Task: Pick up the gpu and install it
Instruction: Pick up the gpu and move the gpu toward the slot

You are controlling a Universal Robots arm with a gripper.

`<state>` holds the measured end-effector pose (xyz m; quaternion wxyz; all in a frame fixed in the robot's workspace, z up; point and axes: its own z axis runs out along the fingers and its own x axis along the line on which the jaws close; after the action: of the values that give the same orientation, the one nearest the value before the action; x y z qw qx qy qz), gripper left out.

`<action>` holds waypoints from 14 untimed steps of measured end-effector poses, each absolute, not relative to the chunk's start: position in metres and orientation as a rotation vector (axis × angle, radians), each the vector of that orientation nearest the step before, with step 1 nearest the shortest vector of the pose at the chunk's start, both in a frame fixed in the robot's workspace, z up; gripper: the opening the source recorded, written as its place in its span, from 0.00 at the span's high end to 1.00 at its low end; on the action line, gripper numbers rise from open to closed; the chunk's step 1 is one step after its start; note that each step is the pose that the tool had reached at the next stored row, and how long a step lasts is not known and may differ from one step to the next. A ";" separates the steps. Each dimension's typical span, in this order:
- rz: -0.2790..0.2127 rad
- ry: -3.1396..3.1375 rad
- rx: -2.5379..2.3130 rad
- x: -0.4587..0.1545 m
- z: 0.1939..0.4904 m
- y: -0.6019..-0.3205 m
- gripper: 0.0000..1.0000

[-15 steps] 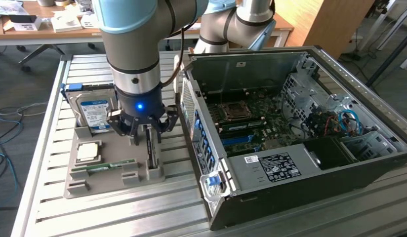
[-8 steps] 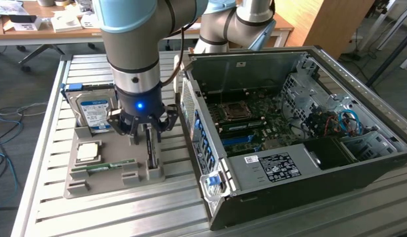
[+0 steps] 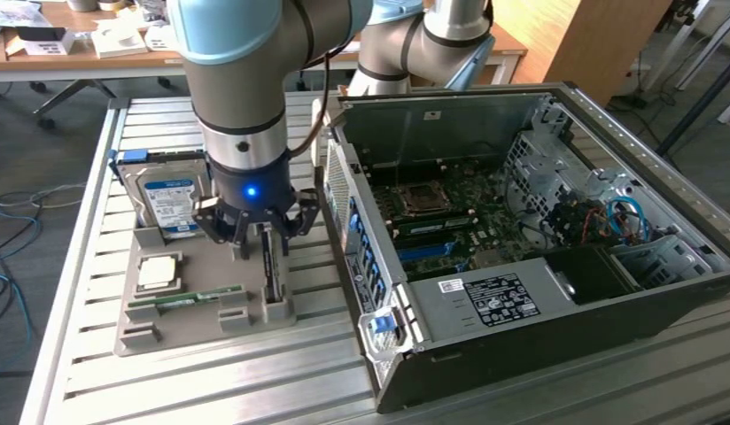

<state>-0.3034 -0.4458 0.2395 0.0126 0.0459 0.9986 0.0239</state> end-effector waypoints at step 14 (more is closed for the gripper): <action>0.075 3.112 0.143 -0.303 0.233 -0.446 0.45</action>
<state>-0.3034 -0.4456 0.2327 0.0126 0.0459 0.9986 0.0241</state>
